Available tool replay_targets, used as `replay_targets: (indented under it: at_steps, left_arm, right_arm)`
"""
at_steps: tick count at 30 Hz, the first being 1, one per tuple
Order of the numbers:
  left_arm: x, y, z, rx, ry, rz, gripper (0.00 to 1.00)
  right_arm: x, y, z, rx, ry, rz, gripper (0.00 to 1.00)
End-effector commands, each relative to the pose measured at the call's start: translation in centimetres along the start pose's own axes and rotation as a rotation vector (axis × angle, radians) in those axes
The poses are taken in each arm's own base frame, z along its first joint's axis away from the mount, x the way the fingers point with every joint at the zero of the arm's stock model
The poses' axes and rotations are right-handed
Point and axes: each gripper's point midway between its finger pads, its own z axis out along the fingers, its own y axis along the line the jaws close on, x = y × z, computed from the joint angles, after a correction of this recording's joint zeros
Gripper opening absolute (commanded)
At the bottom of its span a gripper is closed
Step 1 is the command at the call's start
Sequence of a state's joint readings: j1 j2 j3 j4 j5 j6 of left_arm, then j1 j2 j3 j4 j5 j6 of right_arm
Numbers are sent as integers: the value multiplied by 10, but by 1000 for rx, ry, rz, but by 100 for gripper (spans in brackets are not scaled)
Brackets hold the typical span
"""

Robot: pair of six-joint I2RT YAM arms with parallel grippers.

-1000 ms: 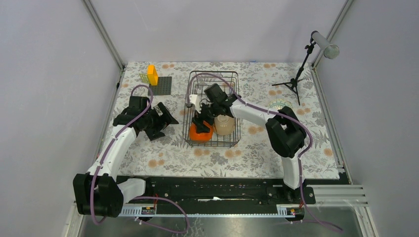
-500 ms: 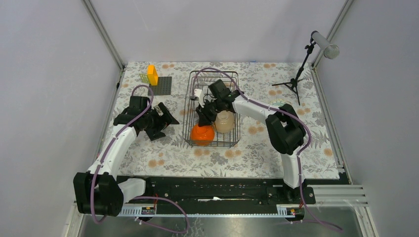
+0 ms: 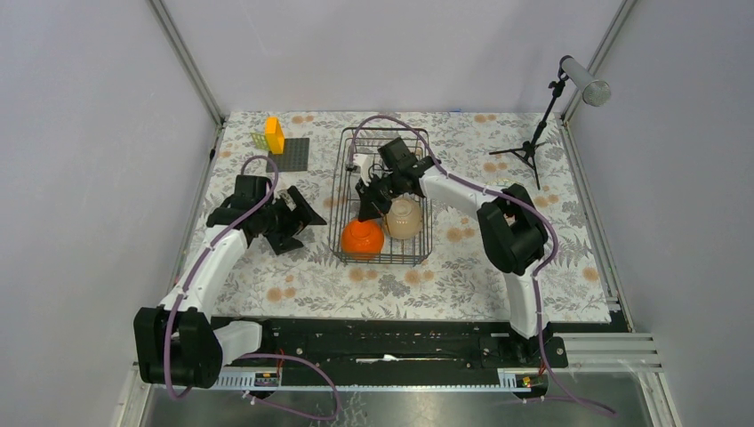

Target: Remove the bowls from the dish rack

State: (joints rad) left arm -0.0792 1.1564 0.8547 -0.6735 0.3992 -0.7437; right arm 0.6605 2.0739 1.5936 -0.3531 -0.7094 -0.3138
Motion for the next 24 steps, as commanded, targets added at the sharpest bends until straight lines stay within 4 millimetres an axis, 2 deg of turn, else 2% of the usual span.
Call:
replay_targets:
  at_steps: [1,8,13,16,19,22,24]
  left_arm:
    - [3,-6,4,57,21,-17,96]
    - [2,-11,5,72,29,-17,96]
    - [-2,-16,5,80,29,-9,95]
    - [-7,-23,3,93,19,13,95]
    - [-12,-31,3,121,12,34,96]
    - [-17,-38,4,151,3,47,96]
    - [-21,-42,4,162,-7,56,96]
  right_arm:
    - [23,-25,6,51,69,123,8]
    - [41,-51,9,167,142,171,15]
    - [46,-65,5,232,160,175,20]
    - [35,-61,1,205,127,173,27]
    - [15,-52,-8,183,81,162,34]
    - [-5,-41,-18,170,28,158,38]
    - [-9,-35,-22,179,17,143,39]
